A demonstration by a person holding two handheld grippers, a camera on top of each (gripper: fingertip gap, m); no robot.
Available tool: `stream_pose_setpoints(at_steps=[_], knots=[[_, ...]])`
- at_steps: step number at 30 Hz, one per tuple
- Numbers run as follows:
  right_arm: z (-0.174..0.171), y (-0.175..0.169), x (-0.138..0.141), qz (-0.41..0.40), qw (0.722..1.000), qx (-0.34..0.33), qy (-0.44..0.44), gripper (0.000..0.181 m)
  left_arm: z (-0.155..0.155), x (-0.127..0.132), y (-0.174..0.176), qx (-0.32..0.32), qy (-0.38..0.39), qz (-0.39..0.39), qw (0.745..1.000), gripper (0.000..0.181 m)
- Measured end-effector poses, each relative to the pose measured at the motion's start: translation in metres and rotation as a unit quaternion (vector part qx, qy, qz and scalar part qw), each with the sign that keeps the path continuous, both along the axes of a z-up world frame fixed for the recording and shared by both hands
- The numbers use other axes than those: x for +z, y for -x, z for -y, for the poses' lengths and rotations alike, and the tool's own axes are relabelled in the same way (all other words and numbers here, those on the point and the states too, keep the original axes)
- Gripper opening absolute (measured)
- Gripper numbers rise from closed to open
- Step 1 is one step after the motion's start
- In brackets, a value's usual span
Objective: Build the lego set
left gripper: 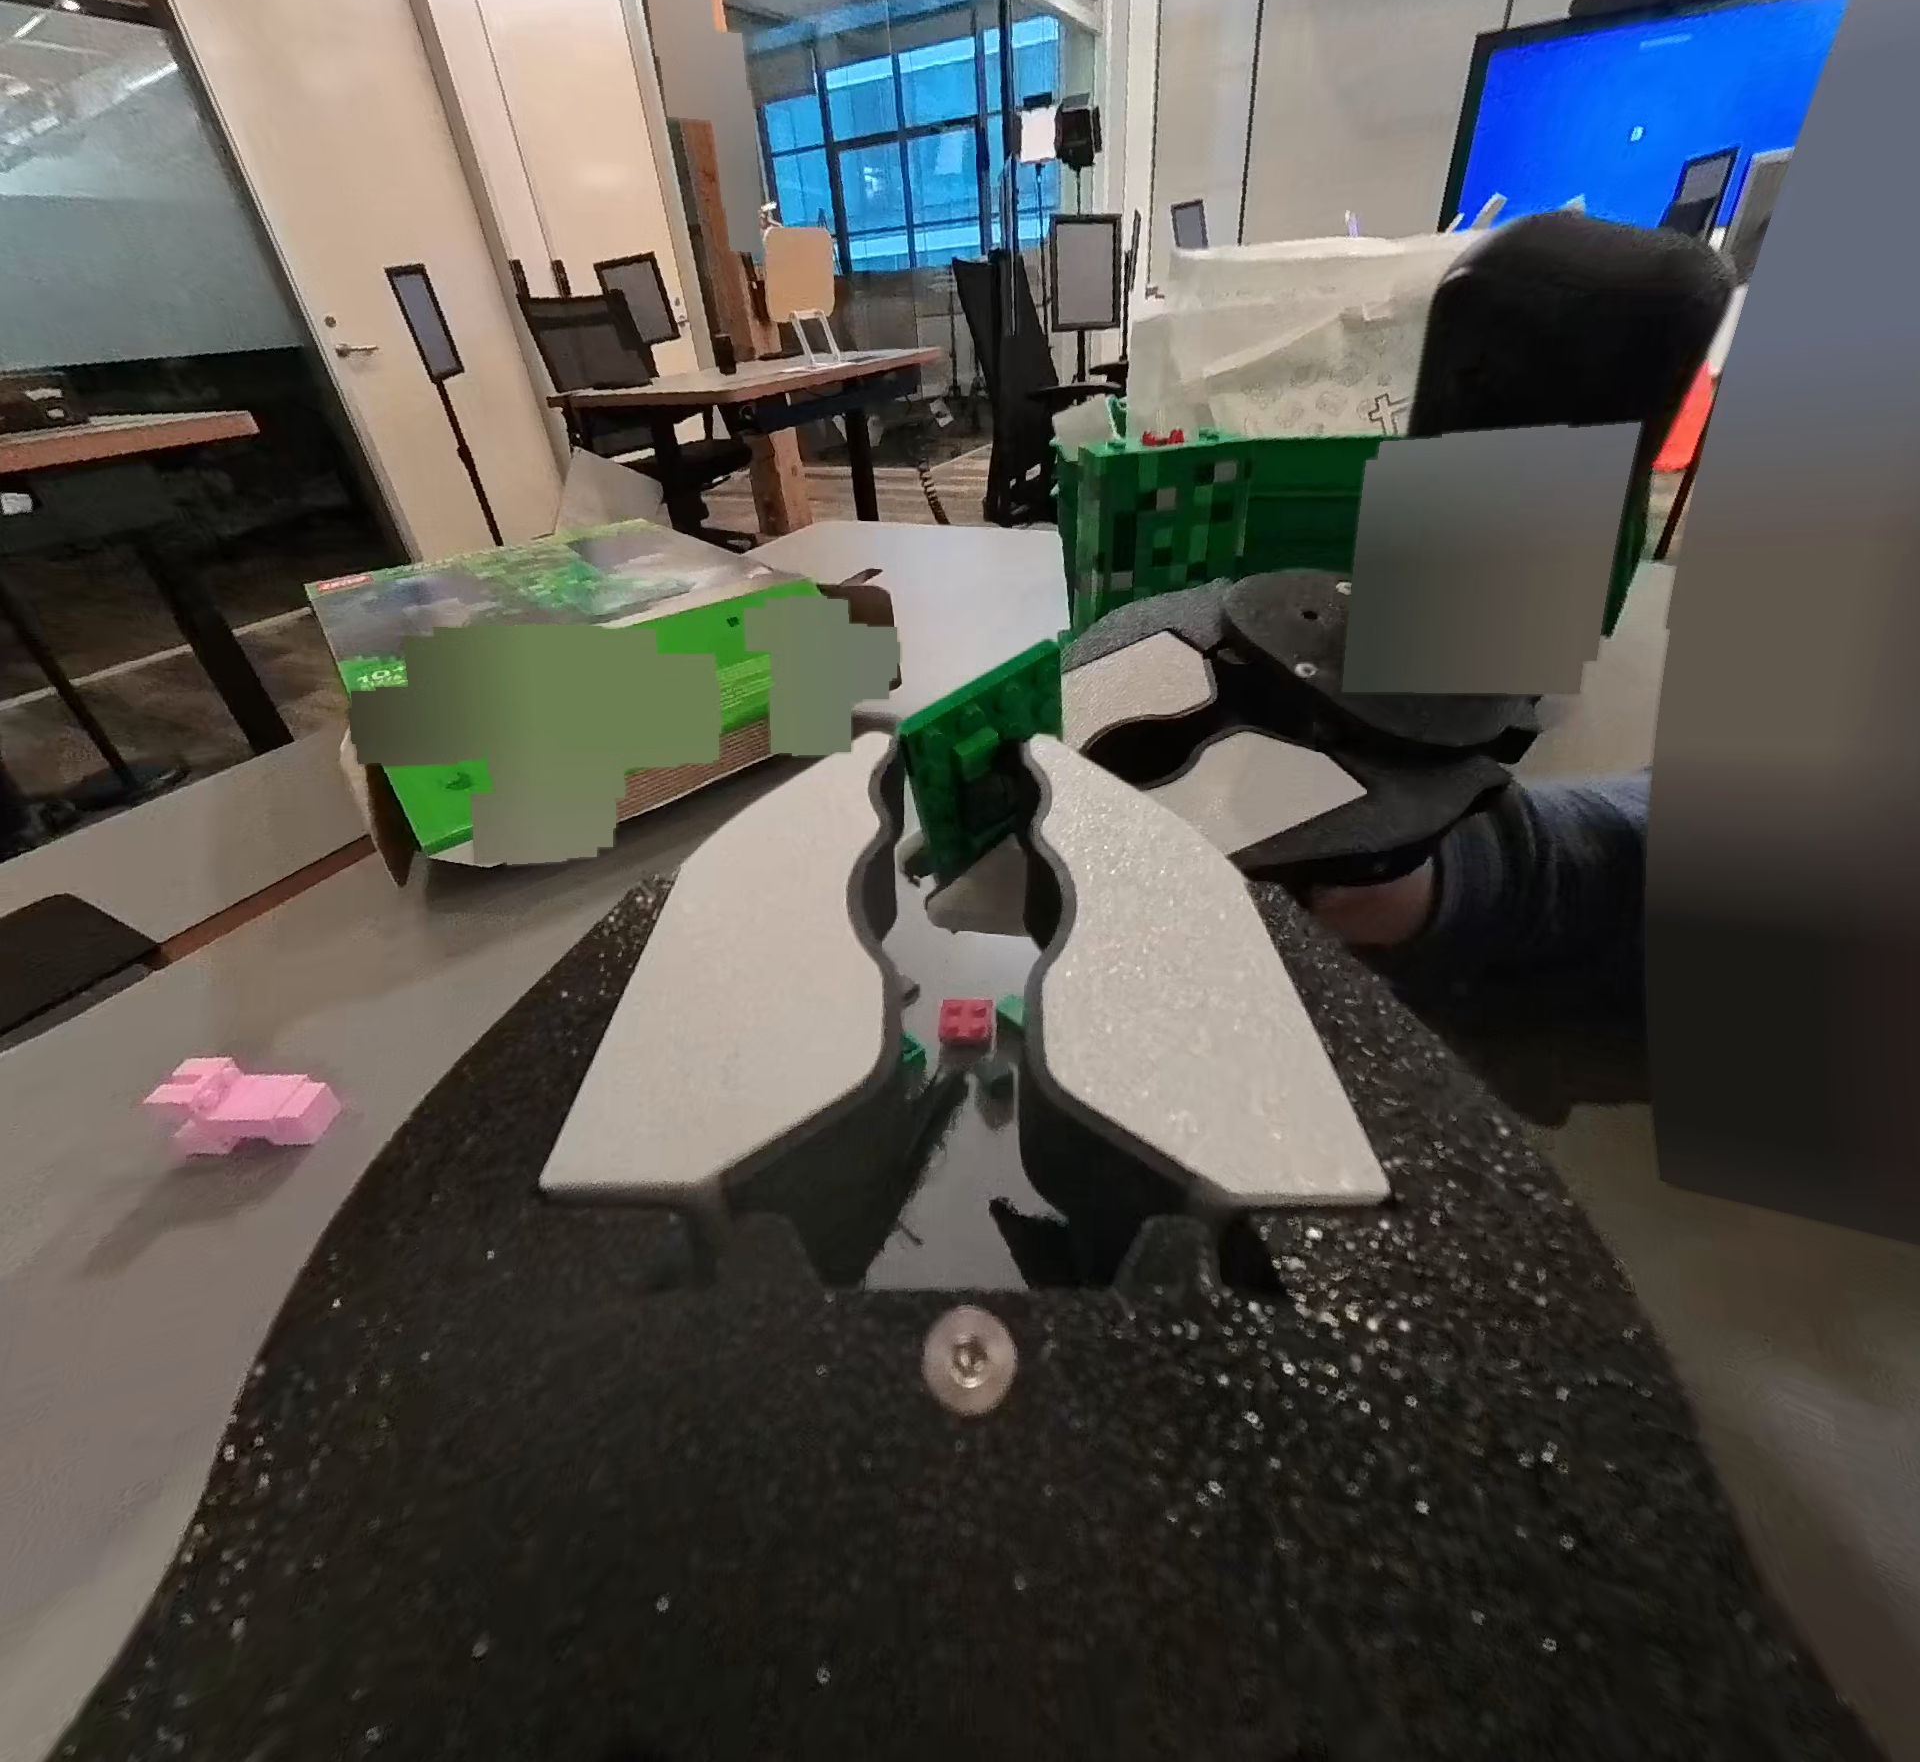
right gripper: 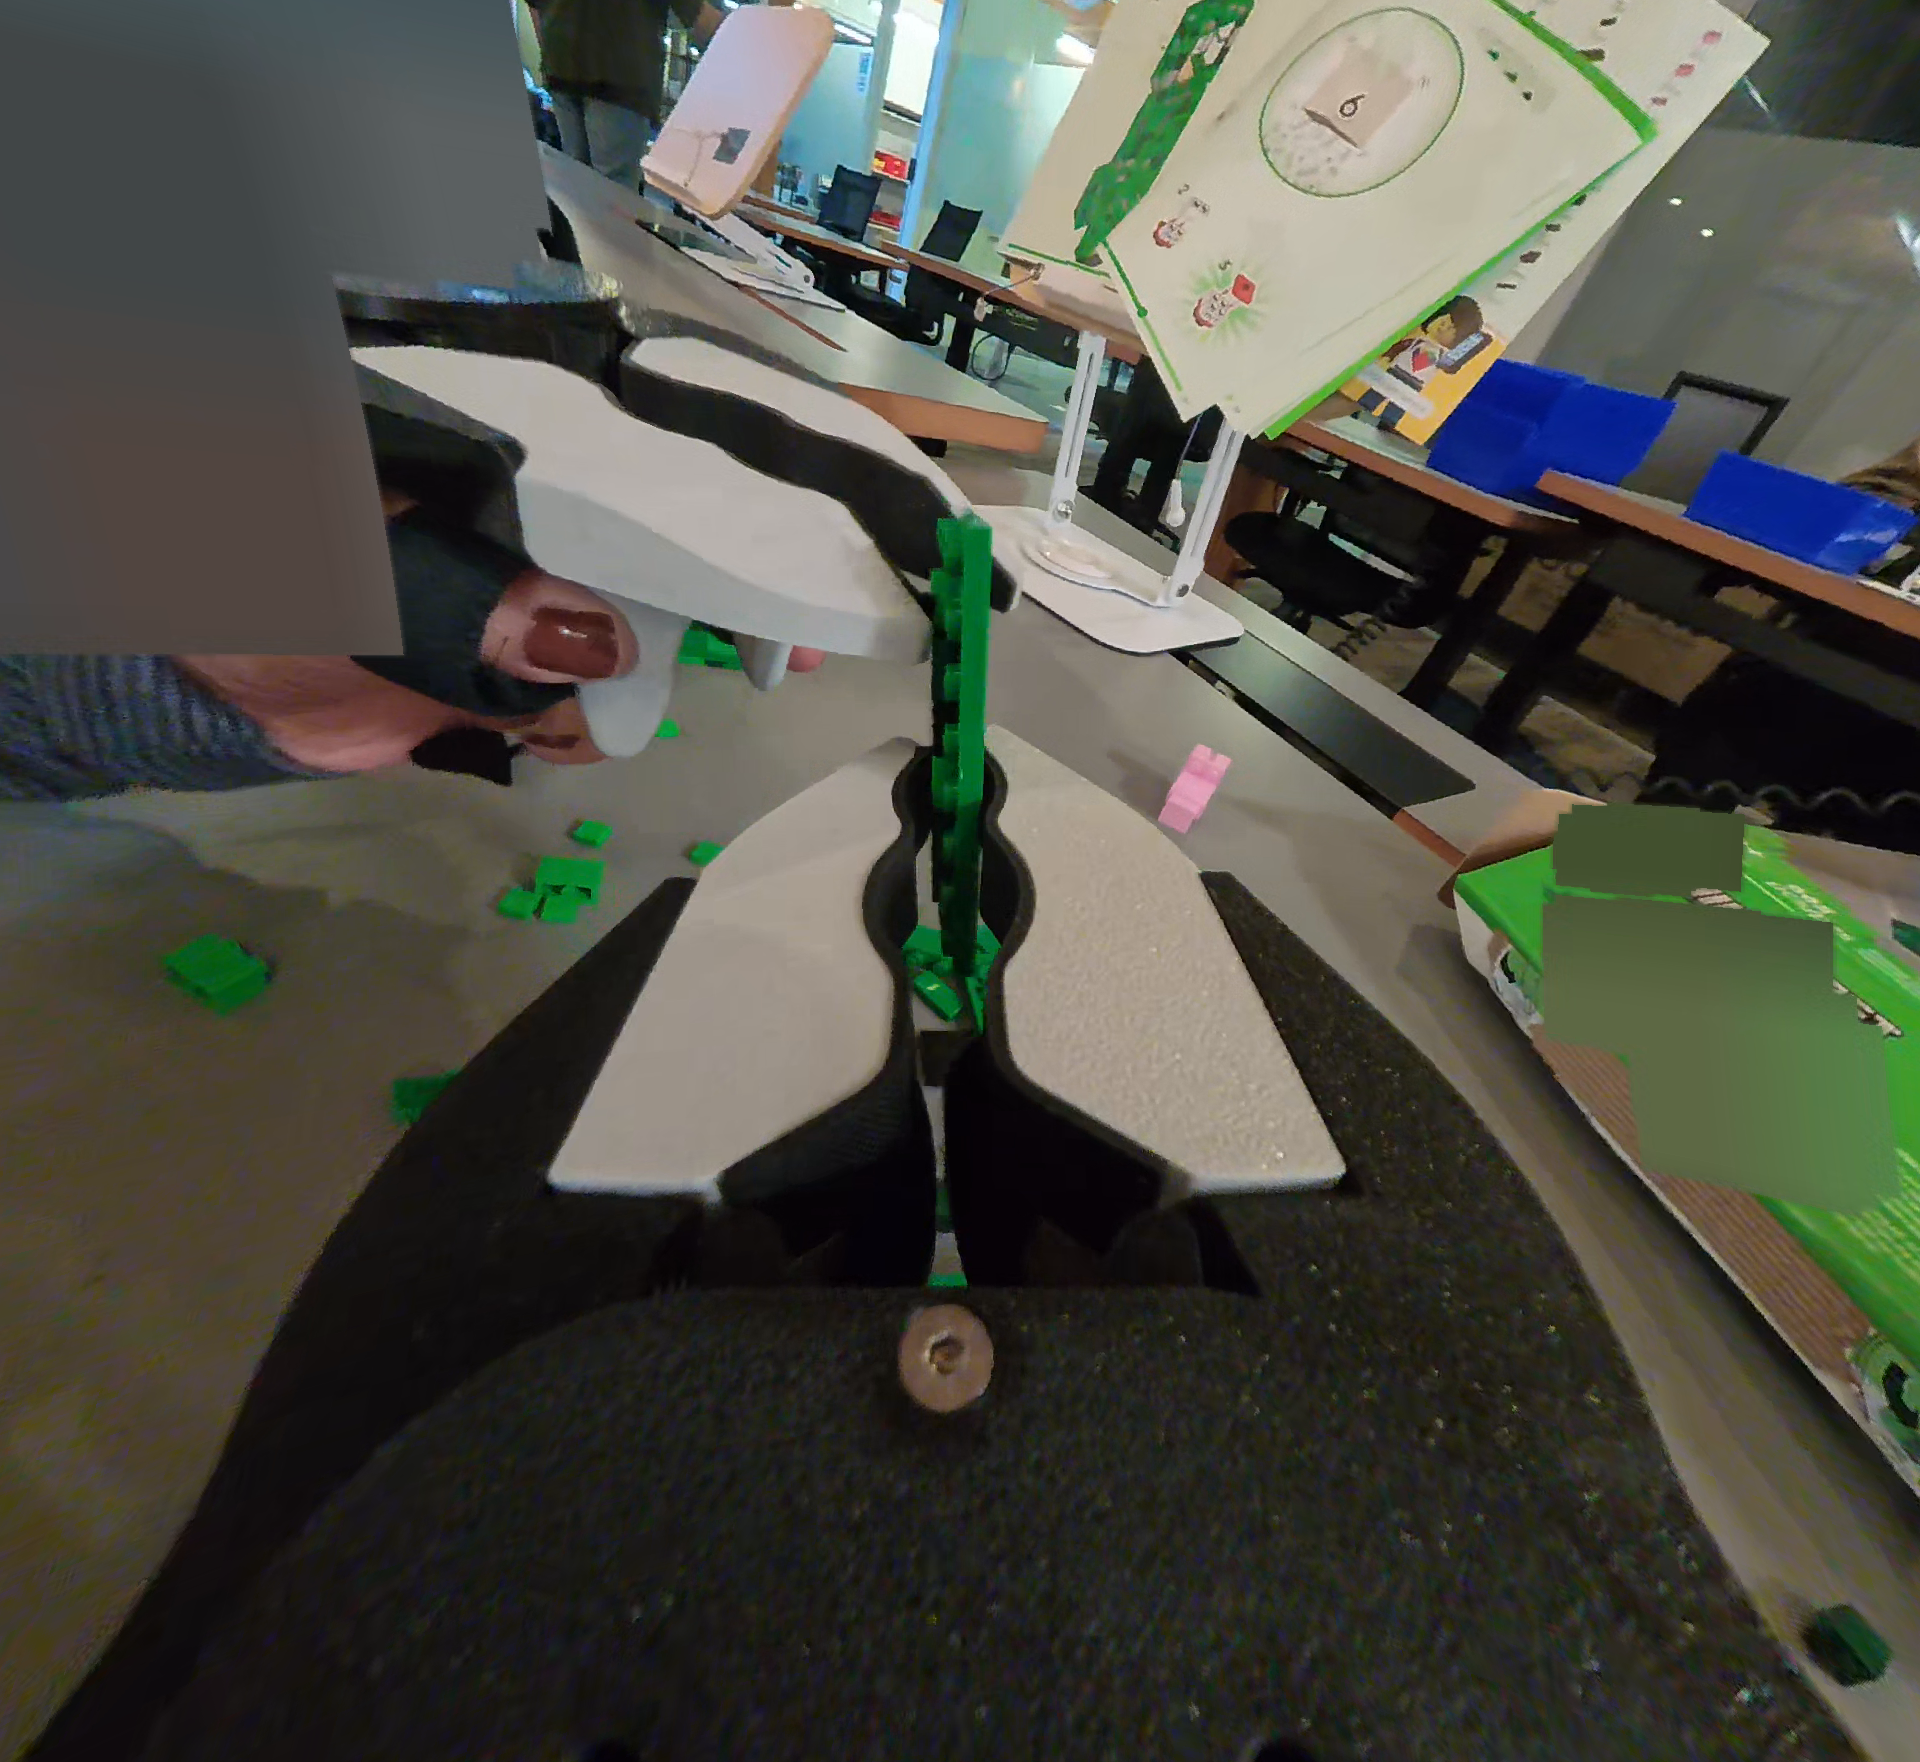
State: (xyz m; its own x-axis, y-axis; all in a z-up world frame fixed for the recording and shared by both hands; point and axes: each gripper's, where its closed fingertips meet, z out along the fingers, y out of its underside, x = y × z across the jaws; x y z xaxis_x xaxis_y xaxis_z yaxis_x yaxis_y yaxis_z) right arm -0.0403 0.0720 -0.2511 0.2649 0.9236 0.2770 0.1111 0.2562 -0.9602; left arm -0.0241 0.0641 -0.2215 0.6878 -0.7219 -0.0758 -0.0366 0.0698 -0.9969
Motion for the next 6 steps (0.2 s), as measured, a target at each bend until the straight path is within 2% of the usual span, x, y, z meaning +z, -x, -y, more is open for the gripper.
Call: stream_pose_setpoints(at_steps=[6], knots=[[-0.0041,-0.0041,0.0001,0.038,0.996,-0.031,-0.071,0.006,0.0008,-0.0012,-0.0005,0.014,-0.009,-0.033,0.999,0.017]])
